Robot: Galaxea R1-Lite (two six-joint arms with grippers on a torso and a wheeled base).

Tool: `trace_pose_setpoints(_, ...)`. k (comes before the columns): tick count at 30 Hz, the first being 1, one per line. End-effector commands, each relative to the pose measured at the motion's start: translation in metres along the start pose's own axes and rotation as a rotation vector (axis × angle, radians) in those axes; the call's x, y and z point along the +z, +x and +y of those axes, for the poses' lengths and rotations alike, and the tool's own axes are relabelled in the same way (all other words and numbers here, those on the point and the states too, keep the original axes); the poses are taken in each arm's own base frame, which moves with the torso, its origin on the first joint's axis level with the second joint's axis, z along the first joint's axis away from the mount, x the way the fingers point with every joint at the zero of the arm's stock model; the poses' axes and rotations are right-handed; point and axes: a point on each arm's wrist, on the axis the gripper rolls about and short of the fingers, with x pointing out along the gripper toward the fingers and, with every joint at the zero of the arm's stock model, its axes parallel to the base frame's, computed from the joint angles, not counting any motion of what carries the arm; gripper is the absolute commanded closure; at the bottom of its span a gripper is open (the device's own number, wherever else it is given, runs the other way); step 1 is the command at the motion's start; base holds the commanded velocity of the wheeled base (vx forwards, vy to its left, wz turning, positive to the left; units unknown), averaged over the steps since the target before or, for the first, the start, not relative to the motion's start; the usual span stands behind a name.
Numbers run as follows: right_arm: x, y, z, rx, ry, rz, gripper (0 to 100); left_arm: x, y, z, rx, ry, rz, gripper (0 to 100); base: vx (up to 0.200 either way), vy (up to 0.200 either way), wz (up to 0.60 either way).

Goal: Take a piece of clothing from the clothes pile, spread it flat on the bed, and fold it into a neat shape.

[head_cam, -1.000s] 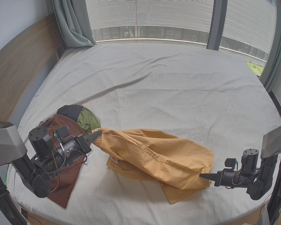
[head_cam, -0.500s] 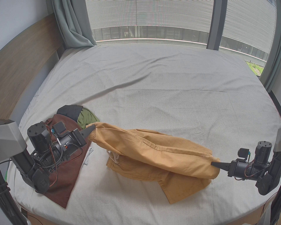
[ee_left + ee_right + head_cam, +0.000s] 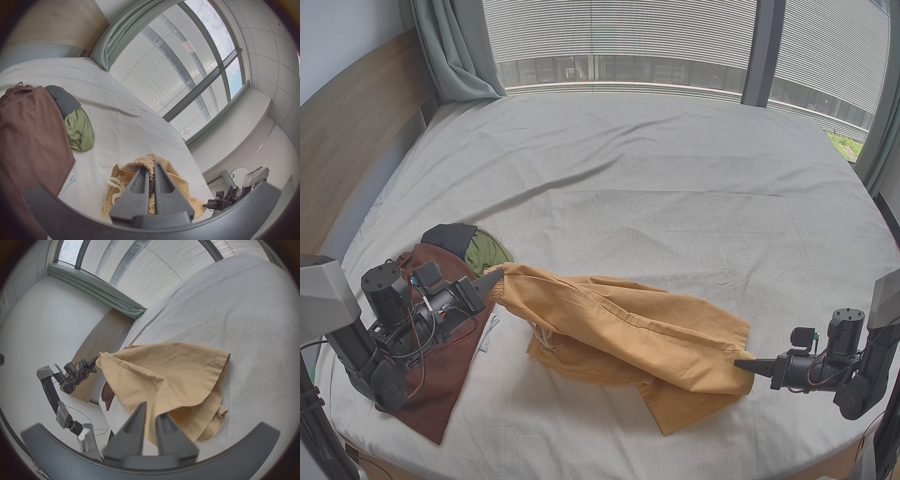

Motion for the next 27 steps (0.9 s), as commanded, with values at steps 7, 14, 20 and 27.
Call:
trace_pose_setpoints(7,-0.001,0.028,0.001,0.056,-0.034,0.037,0,-0.001,-0.001,-0.003,-0.007,0.001,0.002,100,0.000,0.000,0.00)
trace_pose_setpoints(14,0.005,0.039,-0.007,0.010,-0.019,0.000,0,0.000,-0.001,-0.003,-0.009,0.002,0.000,100,0.000,0.000,0.00)
trace_pose_setpoints(20,0.011,0.041,-0.005,0.025,0.045,-0.023,0,0.000,-0.001,-0.004,-0.009,0.002,0.002,100,0.000,0.000,0.00)
trace_pose_setpoints(27,0.014,0.043,-0.005,0.028,0.045,-0.032,0,-0.001,-0.001,-0.004,-0.010,0.002,0.003,100,0.000,0.000,0.00)
